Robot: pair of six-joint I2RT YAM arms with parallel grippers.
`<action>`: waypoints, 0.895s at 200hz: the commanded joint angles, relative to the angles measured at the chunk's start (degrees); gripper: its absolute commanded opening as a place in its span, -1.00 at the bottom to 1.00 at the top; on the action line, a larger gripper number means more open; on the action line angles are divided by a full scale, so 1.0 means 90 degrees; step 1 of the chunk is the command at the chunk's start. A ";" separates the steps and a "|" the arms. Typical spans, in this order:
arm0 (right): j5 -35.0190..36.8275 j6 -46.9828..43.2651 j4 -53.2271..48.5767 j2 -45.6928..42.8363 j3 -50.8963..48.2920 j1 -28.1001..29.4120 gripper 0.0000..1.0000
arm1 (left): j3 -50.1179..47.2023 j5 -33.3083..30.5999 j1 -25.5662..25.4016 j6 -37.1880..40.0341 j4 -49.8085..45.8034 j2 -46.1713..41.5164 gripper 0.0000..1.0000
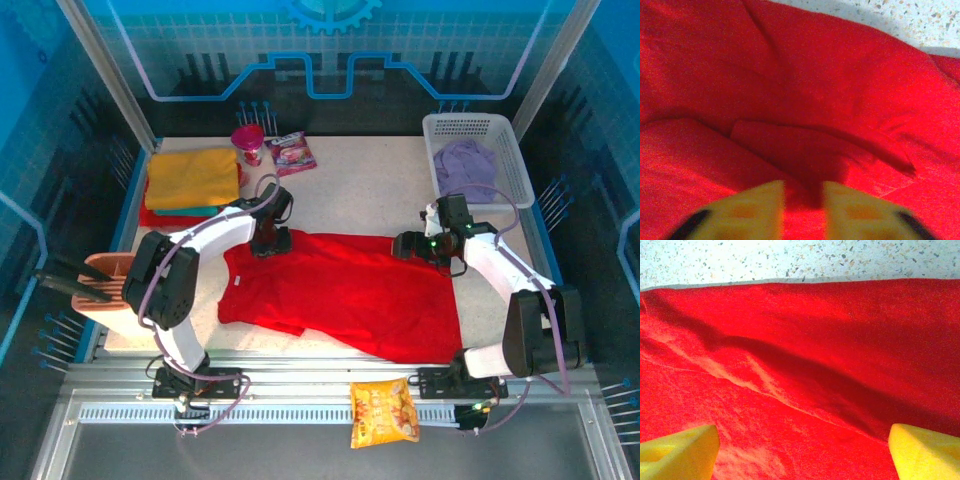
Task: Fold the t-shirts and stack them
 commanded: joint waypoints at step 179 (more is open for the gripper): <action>-0.0142 -0.0012 -0.0089 0.0102 0.0062 -0.0085 0.75 | -0.0283 0.0108 0.0061 0.0973 0.0300 0.0206 -0.48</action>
